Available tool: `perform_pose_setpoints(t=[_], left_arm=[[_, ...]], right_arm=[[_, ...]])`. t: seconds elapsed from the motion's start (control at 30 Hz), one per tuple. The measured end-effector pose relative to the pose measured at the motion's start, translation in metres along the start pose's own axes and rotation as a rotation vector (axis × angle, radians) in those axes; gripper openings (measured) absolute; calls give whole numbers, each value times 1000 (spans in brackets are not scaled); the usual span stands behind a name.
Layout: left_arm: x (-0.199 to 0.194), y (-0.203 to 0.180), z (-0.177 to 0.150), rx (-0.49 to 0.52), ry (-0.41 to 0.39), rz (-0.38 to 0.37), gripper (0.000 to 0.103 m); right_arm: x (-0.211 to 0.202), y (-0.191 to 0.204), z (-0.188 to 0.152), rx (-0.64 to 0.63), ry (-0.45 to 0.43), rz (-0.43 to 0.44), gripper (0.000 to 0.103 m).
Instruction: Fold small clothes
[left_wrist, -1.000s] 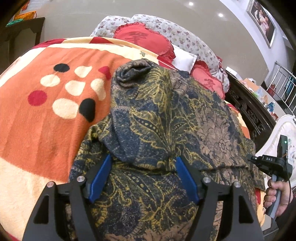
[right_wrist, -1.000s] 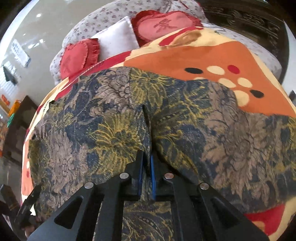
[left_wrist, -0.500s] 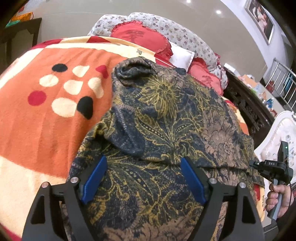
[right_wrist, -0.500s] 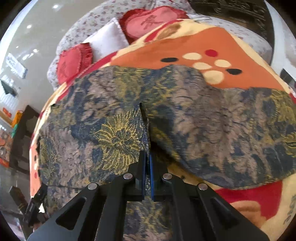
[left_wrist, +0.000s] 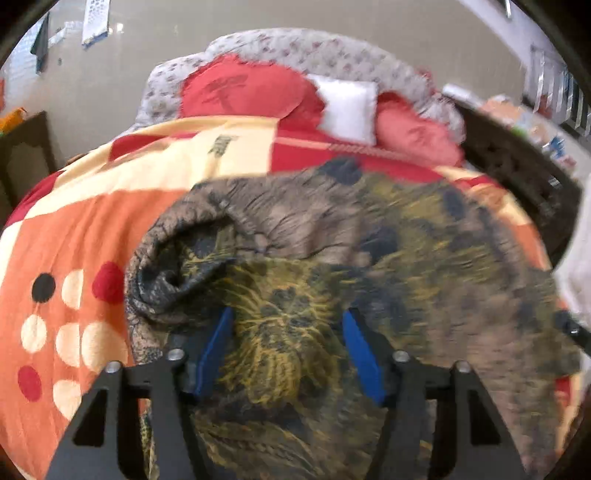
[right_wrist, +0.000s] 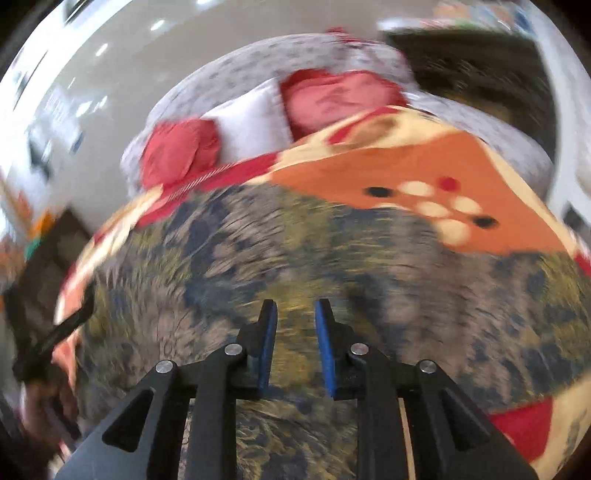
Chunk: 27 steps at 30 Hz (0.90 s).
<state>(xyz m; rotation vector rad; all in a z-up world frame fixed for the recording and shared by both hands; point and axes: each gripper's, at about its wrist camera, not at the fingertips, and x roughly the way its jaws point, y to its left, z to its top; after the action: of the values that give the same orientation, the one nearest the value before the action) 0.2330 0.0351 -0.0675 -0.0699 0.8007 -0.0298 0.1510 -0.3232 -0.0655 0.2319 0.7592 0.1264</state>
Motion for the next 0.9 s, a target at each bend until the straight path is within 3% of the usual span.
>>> perform_pose_setpoints(t=[0.1,0.2,0.37,0.47,0.53,0.57,0.63,0.73,0.77,0.83,0.9], left_arm=[[5,8,-12,-17,-25,-15,65],[12,30,-15,-112,-15,-46,56],[13,22,-12,-80,-7,-2,56],[12,24,-13,-86,-8,-14,56],[12,22,-13,-78,-6,-6,57],[13,20,-13,-72,-5,-1,58],[13,18,-12,-62,-3,10,59],[13,14,-12,-43,-1,25,61],[11,10,-11,-24,2,42,61],[4,0,-6,53,23,73,65],[-14,-4,-7,76,14,68,70]], right_arm=[[31,10,-2,-31,7,-51,29],[54,-1,-14,-3,-10,-53,30],[59,-34,-14,146,25,71,33],[48,-24,-4,104,84,22,33],[28,-9,-3,69,78,34,33],[11,3,-8,32,48,69,33],[-7,24,-29,-27,51,51,34],[14,37,-62,-59,176,8,51],[8,38,-63,-77,131,2,51],[-2,34,-55,-39,176,6,50],[-28,15,-48,23,125,20,50]])
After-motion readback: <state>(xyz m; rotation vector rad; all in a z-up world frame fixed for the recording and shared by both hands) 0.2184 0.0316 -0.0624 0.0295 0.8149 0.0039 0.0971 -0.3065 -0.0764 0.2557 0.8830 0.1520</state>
